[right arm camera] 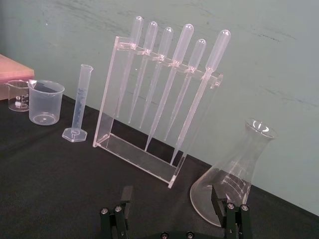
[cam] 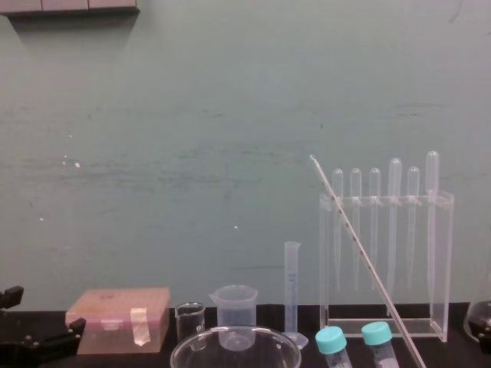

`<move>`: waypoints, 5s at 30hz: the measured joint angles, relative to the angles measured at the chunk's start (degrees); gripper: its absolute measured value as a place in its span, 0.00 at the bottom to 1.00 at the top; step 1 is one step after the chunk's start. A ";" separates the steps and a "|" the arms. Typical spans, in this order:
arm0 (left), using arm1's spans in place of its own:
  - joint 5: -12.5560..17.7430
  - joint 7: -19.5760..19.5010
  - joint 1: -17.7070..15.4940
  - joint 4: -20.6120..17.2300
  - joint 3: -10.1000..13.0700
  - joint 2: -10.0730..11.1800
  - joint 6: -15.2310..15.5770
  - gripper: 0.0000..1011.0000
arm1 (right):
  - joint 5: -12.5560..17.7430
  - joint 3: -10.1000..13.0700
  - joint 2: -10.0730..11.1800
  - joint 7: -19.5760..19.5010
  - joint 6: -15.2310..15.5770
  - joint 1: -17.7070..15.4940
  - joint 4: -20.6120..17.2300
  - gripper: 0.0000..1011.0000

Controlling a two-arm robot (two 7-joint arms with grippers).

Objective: Hold the thermometer with one hand and immerse one end into the beaker, then reinsert it into the test tube rack.

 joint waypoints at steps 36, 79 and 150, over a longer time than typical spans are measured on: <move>0.00 0.00 0.00 0.00 0.00 0.00 0.00 1.00 | 0.00 0.00 0.00 0.01 0.00 0.00 0.00 0.99; 0.00 0.00 0.00 0.00 0.00 0.00 0.00 1.00 | 25.70 3.51 4.82 30.06 21.96 7.14 -16.17 0.99; 0.00 0.00 0.00 0.00 0.00 0.00 0.00 1.00 | 18.85 -2.49 -3.08 26.51 22.81 14.51 -9.24 0.06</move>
